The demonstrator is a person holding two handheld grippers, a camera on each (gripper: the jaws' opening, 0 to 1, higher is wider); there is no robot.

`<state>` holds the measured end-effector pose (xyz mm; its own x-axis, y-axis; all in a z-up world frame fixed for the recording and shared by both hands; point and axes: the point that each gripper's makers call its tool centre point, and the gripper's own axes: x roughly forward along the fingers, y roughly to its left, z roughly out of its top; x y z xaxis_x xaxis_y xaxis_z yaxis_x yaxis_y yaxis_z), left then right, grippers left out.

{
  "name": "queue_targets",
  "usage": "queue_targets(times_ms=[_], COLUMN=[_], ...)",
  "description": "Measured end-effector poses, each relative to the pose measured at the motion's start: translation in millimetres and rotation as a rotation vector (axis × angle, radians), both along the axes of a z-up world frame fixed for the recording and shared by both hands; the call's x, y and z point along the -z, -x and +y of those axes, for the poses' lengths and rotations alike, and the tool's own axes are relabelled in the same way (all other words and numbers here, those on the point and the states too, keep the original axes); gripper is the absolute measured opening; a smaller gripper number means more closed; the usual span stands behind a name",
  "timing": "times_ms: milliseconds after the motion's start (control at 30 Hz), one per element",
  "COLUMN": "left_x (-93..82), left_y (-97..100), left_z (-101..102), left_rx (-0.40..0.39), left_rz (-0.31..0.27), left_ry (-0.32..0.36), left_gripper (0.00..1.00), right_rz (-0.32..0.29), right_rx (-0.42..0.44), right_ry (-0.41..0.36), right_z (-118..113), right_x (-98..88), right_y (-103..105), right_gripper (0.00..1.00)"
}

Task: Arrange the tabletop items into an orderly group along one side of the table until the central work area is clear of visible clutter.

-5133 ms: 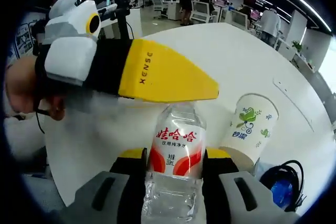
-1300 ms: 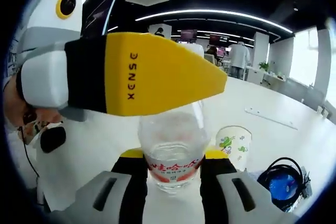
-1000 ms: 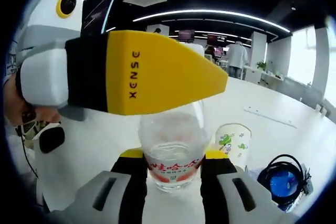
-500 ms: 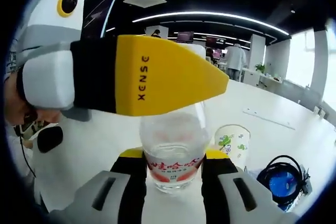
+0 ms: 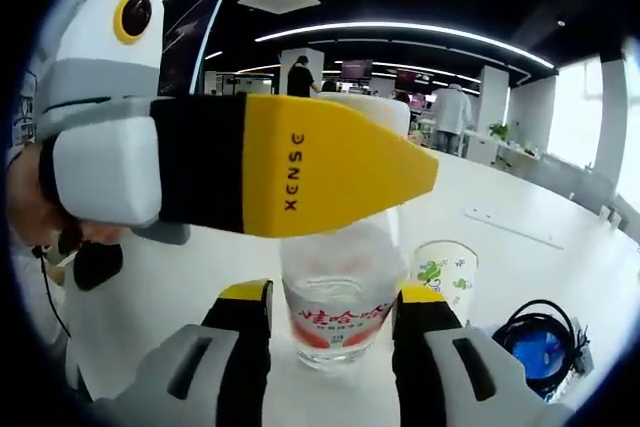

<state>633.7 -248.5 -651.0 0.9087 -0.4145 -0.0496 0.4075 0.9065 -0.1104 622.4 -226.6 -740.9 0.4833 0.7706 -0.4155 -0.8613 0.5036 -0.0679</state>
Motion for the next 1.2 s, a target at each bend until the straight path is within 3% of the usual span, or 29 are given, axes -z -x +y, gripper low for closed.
queue_targets(times_ms=[233,333,400,467,500,700,833,1000,1067,1100,1200], left_x=[3.9,3.6,3.8,4.9,5.1,14.9,17.8,24.6,26.4,28.1,36.5], left_y=[0.3,1.8,3.3,6.0,7.3,16.8,24.8,34.6,38.2,39.8,45.5], left_z=[6,12,15,19,21,27,28,23,19,18,13], left_rx=[-0.029,-0.046,-0.053,-0.063,-0.067,-0.086,-0.100,-0.095,-0.089,-0.090,-0.088], left_rz=[0.020,0.031,0.036,0.040,0.042,0.089,0.090,0.112,0.116,0.122,0.148], left_ry=[0.017,0.035,0.036,0.031,0.032,0.033,0.041,0.043,0.046,0.041,0.018], left_gripper=[0.36,0.40,0.42,0.44,0.44,0.51,0.53,0.56,0.58,0.59,0.62], right_rz=[0.013,0.057,0.070,0.040,0.063,0.034,0.027,0.063,0.114,0.130,0.086], right_rx=[-0.021,-0.040,-0.082,-0.125,-0.169,-0.431,-0.460,-0.583,-0.668,-0.649,-0.734], right_ry=[0.003,0.011,0.032,0.044,0.067,0.122,0.119,0.098,0.098,0.124,0.178], right_z=[-1,-3,-5,-9,-10,-24,-43,-57,-60,-63,-67], right_x=[1.2,5.3,9.4,7.8,11.2,6.8,-6.4,-17.6,-19.4,-18.8,-19.6], right_y=[3,8,15,18,25,42,27,16,20,11,3], right_gripper=[0.50,0.56,0.59,0.59,0.60,0.64,0.65,0.67,0.71,0.72,0.75])
